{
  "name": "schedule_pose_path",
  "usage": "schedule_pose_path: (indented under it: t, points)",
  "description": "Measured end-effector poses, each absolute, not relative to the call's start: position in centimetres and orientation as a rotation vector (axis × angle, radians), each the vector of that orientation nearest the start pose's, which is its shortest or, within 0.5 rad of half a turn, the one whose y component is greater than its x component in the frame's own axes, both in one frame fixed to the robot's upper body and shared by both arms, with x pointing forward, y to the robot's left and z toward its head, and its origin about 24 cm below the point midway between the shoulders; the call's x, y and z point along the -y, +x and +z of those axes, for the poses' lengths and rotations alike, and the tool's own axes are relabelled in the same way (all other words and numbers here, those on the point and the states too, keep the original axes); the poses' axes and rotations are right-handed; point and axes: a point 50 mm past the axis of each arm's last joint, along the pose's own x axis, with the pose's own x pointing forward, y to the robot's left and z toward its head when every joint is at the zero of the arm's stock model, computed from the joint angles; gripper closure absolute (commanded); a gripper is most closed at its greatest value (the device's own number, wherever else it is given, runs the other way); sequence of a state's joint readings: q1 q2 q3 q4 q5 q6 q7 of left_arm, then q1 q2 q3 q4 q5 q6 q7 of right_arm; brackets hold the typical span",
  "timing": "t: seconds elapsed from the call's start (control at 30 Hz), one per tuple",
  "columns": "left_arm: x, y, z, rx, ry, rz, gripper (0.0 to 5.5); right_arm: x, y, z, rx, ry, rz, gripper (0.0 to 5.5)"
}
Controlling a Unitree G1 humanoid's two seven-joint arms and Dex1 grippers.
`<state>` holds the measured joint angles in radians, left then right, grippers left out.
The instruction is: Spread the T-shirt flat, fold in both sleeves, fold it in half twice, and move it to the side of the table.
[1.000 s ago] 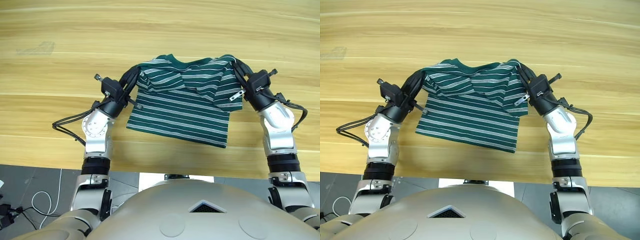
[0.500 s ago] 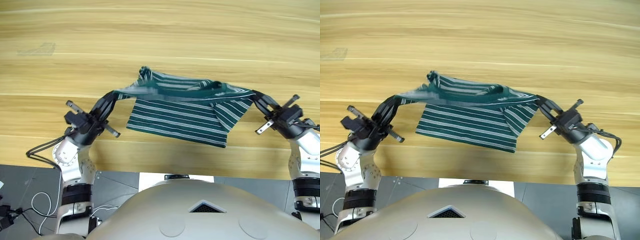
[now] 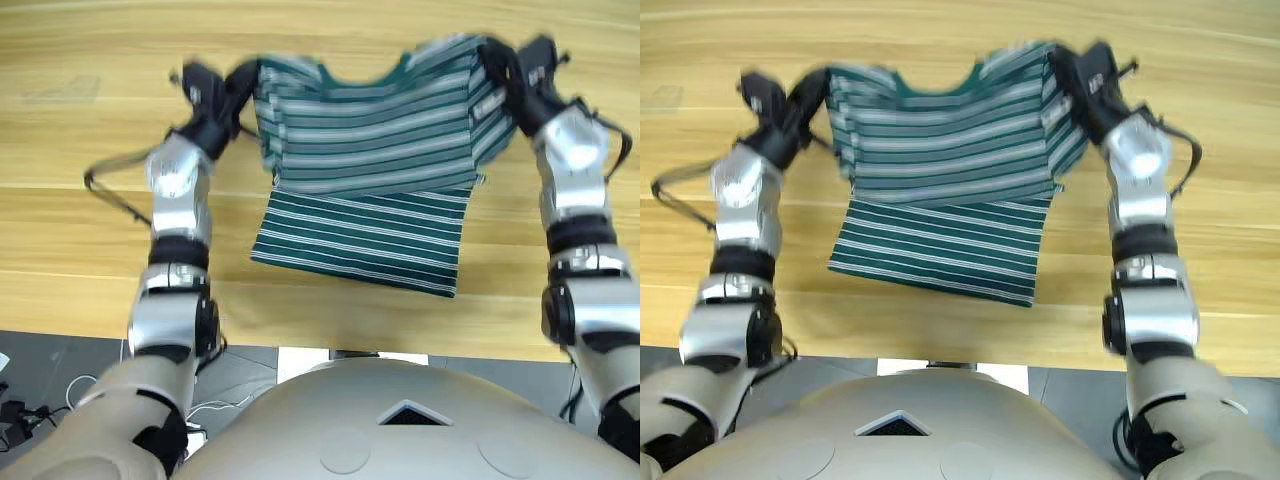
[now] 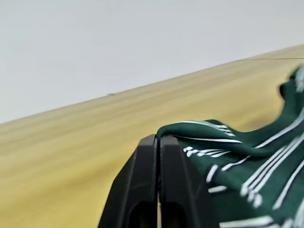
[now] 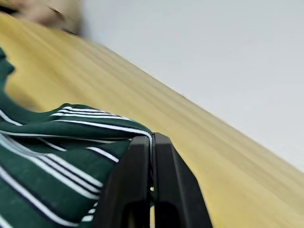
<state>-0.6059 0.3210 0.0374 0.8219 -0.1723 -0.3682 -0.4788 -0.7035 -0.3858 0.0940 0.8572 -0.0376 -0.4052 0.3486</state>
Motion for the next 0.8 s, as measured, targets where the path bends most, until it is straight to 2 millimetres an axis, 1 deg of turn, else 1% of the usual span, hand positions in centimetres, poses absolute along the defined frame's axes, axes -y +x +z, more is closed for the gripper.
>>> schedule_pose_path:
  t: [0.03, 0.1, 0.13, 0.17, 0.2, 0.23, 0.27, 0.3, 0.33, 0.37, 0.4, 0.47, 0.5, 0.53, 0.57, 0.6, 0.63, 0.67, 0.7, 0.77, 0.8]
  points:
    - [-19.1, 37.0, 10.5, 0.168, 0.186, -0.333, 5.50, 18.1, 38.2, 12.6, 0.197, -0.526, 0.328, 5.48]
    - [-18.2, 39.5, 15.2, 0.261, 0.213, -0.199, 5.50, 17.2, 40.1, 16.8, 0.299, -0.570, 0.170, 5.48]
    - [-17.6, 40.5, 18.4, 0.343, 0.221, -0.127, 5.50, 16.8, 40.8, 19.7, 0.386, -0.581, 0.076, 5.48]
    - [-17.1, 41.1, 21.3, 0.418, 0.219, -0.055, 5.50, 16.5, 41.2, 22.3, 0.466, -0.579, -0.023, 5.48]
    - [-16.7, 41.3, 24.0, 0.496, 0.213, -0.002, 5.50, 16.3, 41.3, 24.7, 0.549, -0.571, -0.109, 5.48]
    - [-16.3, 41.1, 27.2, 0.615, 0.179, 0.031, 5.50, 16.0, 41.1, 27.5, 0.666, -0.535, -0.193, 5.48]
    - [-15.9, 40.4, 30.1, 0.754, 0.123, 0.016, 5.50, 15.7, 40.4, 30.1, 0.794, -0.471, -0.237, 5.48]
    - [-15.7, 39.4, 31.9, 0.882, 0.092, -0.057, 5.50, 15.2, 39.7, 31.8, 0.891, -0.436, -0.194, 5.48]
    - [-15.8, 39.1, 31.0, 0.897, 0.109, -0.115, 5.50, 14.9, 39.6, 30.9, 0.897, -0.459, -0.122, 5.48]
    - [-16.0, 39.0, 29.4, 0.872, 0.118, -0.149, 5.50, 14.9, 39.6, 29.4, 0.872, -0.481, -0.066, 5.48]
    - [-16.6, 38.9, 26.1, 0.803, 0.137, -0.191, 5.50, 15.2, 39.4, 26.1, 0.809, -0.505, 0.016, 5.48]
    - [-17.6, 38.2, 19.6, 0.640, 0.171, -0.249, 5.50, 15.8, 38.4, 19.7, 0.665, -0.529, 0.142, 5.48]
    - [-18.2, 37.1, 14.8, 0.503, 0.182, -0.286, 5.50, 16.3, 37.1, 14.9, 0.538, -0.540, 0.219, 5.48]
    - [-18.7, 35.6, 11.1, 0.399, 0.189, -0.316, 5.50, 16.7, 35.6, 11.3, 0.441, -0.543, 0.275, 5.48]
    - [-19.2, 32.9, 6.5, 0.268, 0.203, -0.375, 5.50, 17.3, 32.7, 6.9, 0.322, -0.532, 0.355, 5.48]
    - [-19.4, 30.1, 2.9, 0.155, 0.212, -0.443, 5.50, 17.8, 30.1, 3.8, 0.222, -0.529, 0.426, 5.48]
    - [-19.3, 26.5, -0.3, 0.045, 0.222, -0.538, 5.50, 18.3, 26.8, 1.3, 0.126, -0.527, 0.517, 5.48]
    - [-19.1, 23.9, -1.3, 0.039, 0.241, -0.626, 5.50, 19.0, 24.0, -0.4, 0.042, -0.531, 0.599, 5.48]
    - [-19.3, 21.6, -1.3, 0.044, 0.286, -0.732, 5.50, 19.5, 21.7, -0.7, 0.008, -0.542, 0.694, 5.48]
    - [-19.9, 18.6, -1.4, 0.017, 0.307, -0.832, 5.50, 20.9, 19.6, -0.7, -0.061, -0.591, 0.796, 5.48]
    - [-20.2, 17.9, -1.3, 0.016, 0.294, -0.835, 5.50, 21.5, 19.3, -0.6, -0.081, -0.609, 0.813, 5.48]
